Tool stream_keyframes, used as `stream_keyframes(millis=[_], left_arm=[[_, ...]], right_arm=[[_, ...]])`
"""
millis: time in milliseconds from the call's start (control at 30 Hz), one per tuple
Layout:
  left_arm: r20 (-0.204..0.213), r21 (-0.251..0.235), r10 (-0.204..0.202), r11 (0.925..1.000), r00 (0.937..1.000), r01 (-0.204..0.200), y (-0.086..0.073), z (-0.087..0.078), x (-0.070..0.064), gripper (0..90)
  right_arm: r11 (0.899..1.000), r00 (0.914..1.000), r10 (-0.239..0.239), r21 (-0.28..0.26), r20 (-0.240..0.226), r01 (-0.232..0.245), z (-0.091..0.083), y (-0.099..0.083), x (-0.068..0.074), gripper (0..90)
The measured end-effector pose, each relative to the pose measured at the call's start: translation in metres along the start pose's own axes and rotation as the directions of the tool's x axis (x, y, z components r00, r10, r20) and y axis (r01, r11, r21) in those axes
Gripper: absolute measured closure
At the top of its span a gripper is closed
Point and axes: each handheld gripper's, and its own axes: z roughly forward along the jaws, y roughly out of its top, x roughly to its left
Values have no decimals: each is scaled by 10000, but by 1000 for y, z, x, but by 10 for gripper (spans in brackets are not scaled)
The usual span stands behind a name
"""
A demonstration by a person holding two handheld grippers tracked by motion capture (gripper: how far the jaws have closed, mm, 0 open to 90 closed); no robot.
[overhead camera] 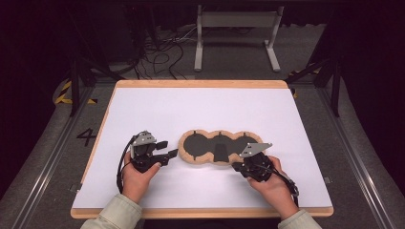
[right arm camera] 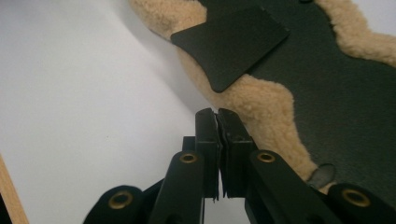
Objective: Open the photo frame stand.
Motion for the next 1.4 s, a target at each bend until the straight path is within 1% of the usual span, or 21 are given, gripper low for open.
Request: stream_keyframes(millis=[33, 67, 100, 133, 233, 333, 367, 433, 533, 567, 667, 700, 733, 833, 867, 933, 1000, 1100, 1200, 1300, 1400], left_arm=[[-8, 15, 44, 10000, 10000, -44, 0, -1, 0, 424], [-76, -172, 25, 9998, 10000, -27, -3, -1, 0, 416], [-183, -183, -2, 9998, 9998, -1, -4, -1, 0, 406], [-418, -122, -3, 9999, 9991, -2, -5, 0, 1, 396], [-692, -122, 34, 9999, 9976, -42, -9, 2, 5, 374], [-799, -66, -15, 10000, 9968, 10, -14, 3, 10, 361], [-799, -66, -15, 10000, 9968, 10, -14, 3, 10, 360], [-783, 53, -17, 10000, 9969, 21, -15, 2, 10, 358], [-867, 83, 95, 9999, 9962, -88, -16, 0, 8, 350], [-916, 125, 149, 9998, 9957, -138, -16, 0, 8, 349], [-902, 224, 220, 9995, 9957, -200, -16, -1, 7, 349], [-887, 213, 191, 9996, 9959, -173, -16, -1, 7, 349], [-873, 206, 208, 9996, 9960, -190, -16, -1, 7, 349], [-795, 250, 216, 9995, 9966, -197, -16, 0, 7, 342], [-764, 236, 197, 9996, 9969, -179, -16, 0, 7, 341], [-760, 250, 263, 9994, 9968, -245, -16, 0, 7, 341], [-740, 246, 158, 9996, 9971, -141, -16, 2, 6, 341], [-712, 301, 233, 9993, 9972, -212, -15, 3, 6, 341], [-693, 385, 199, 9991, 9974, -173, -15, 4, 4, 341], [-673, 467, 276, 9986, 9973, -244, -15, 6, 4, 339], [-750, 501, 262, 9985, 9968, -224, -15, 6, 3, 341]], right_arm=[[10000, 10000, -34, 29, -29, 34, 2, 0, 1, 875], [10000, 10000, 2, 60, -91, -2, 4, 1, 1, 876], [10000, 9998, -22, 72, -213, 24, 7, 1, 2, 876], [9999, 9998, 7, 113, -210, -5, 9, 1, 3, 875], [9999, 9993, 35, 147, -368, -30, 17, 2, 4, 870], [9998, 9993, 64, -188, -374, -71, 21, 3, 5, 884], [9998, 9993, 64, -188, -374, -71, 21, 3, 5, 884], [9976, 9989, 240, -645, -412, -266, 18, 5, 3, 893], [9918, 9989, 303, -1228, -361, -345, 12, 8, 0, 889], [9924, 9986, 359, -1162, -384, -401, 11, 9, 0, 890], [9983, 9977, 284, -485, -623, -315, 15, 8, -1, 900], [9994, 9965, 327, 100, -773, -320, 20, 8, 0, 900], [9994, 9965, 327, 100, -773, -320, 20, 8, 0, 900], [9970, 9967, 430, 666, -692, -384, 28, 6, 0, 900], [9967, 9957, 587, 597, -716, -545, 28, 5, -1, 900], [9972, 9965, 659, 384, -519, -639, 26, 5, -4, 900], [9960, 9945, 863, -174, -592, -874, 20, 5, -6, 900], [9936, 9956, 802, -764, -488, -838, 15, 6, -7, 900], [9863, 9954, 853, -1382, -434, -906, 10, 9, -8, 899], [9752, 9935, 1105, -1899, -287, -1140, 9, 12, -12, 855], [9686, 9892, 1443, -2012, -240, -1462, 9, 14, -13, 854]])
